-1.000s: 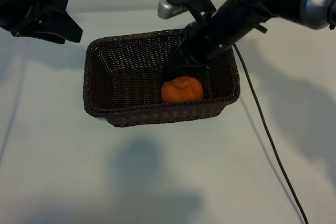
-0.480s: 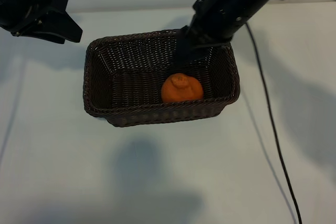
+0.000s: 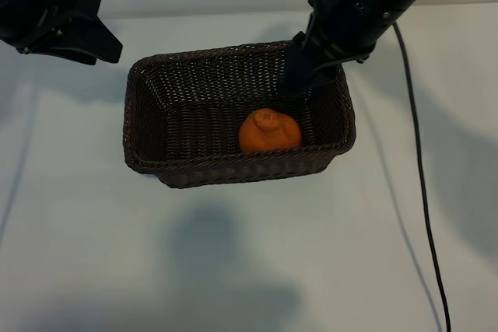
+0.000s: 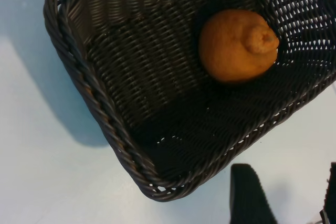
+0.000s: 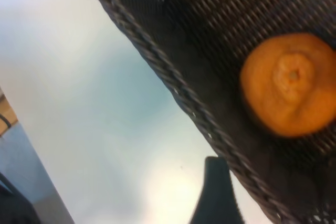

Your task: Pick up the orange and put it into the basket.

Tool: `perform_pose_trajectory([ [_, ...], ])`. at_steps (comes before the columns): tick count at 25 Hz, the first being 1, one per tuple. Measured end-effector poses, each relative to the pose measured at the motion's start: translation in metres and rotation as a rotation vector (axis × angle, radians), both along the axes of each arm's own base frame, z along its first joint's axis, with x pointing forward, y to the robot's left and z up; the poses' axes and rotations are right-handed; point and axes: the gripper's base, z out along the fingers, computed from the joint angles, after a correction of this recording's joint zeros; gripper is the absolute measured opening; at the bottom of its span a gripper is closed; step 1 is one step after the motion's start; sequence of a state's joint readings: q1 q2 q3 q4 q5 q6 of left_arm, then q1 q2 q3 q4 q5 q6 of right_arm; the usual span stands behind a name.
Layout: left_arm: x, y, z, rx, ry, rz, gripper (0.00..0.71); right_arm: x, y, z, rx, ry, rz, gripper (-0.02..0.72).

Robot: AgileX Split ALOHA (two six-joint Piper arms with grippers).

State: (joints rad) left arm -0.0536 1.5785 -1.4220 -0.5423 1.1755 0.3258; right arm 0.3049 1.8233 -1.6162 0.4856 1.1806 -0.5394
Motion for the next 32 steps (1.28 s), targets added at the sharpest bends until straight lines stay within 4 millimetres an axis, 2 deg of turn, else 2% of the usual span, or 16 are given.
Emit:
perform_pose_trajectory([
  [3, 0.000, 0.000, 0.000, 0.000, 0.000, 0.000, 0.405, 0.005, -0.020, 0.000, 0.000, 0.024, -0.044, 0.514],
  [9, 0.000, 0.000, 0.000, 0.001, -0.002, -0.003, 0.405, 0.020, -0.074, 0.003, 0.042, 0.034, -0.199, 0.514],
  [13, 0.000, 0.000, 0.000, 0.001, -0.002, -0.003, 0.405, 0.019, -0.095, 0.014, 0.048, 0.002, -0.246, 0.514],
  [20, 0.000, 0.000, 0.000, 0.001, -0.002, -0.004, 0.405, 0.011, -0.113, 0.030, 0.016, -0.061, -0.268, 0.514],
  [32, 0.000, 0.000, 0.000, 0.001, -0.003, -0.005, 0.405, 0.010, -0.118, 0.030, -0.045, -0.067, -0.272, 0.514],
])
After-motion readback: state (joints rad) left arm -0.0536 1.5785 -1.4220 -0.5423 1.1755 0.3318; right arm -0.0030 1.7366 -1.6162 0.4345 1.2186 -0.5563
